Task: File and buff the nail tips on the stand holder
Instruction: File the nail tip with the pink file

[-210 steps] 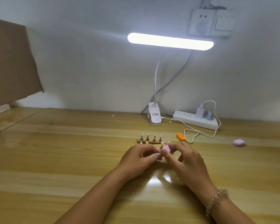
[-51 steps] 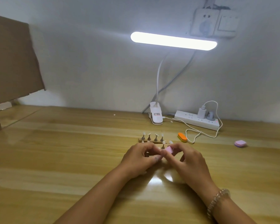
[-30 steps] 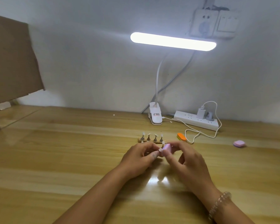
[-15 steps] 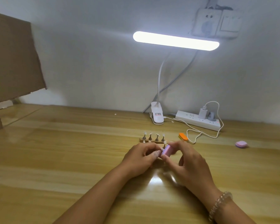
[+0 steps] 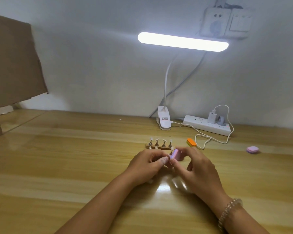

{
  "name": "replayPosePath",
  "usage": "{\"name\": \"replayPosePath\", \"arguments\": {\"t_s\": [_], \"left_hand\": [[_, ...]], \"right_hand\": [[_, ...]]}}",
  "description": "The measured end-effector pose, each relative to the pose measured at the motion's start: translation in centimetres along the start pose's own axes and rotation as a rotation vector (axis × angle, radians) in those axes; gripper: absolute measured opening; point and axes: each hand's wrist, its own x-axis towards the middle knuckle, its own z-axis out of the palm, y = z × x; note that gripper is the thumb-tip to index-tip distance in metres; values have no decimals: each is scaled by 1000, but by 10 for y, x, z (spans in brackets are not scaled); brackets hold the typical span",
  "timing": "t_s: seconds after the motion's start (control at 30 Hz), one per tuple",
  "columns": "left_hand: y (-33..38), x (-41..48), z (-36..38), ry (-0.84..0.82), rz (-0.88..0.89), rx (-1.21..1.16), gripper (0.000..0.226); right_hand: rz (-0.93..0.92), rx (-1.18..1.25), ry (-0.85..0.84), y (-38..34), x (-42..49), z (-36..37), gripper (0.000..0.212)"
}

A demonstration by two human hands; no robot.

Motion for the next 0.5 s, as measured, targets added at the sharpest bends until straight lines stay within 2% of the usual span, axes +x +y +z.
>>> {"name": "replayPosePath", "arguments": {"t_s": [0.1,0.23,0.33,0.5], "left_hand": [[0,0,-1,17,16,26,21],[1,0,1,10,6,5,18],[0,0,1,28,6,15,21],[0,1,1,40,-4,6,20]], "right_hand": [[-50,9,-53,-2,-4,1,27],[8,17,5,0,1,0,31],[-66,15,-48,-3,-4,1,32],[11,1,8,0,0,-1,30]]}}
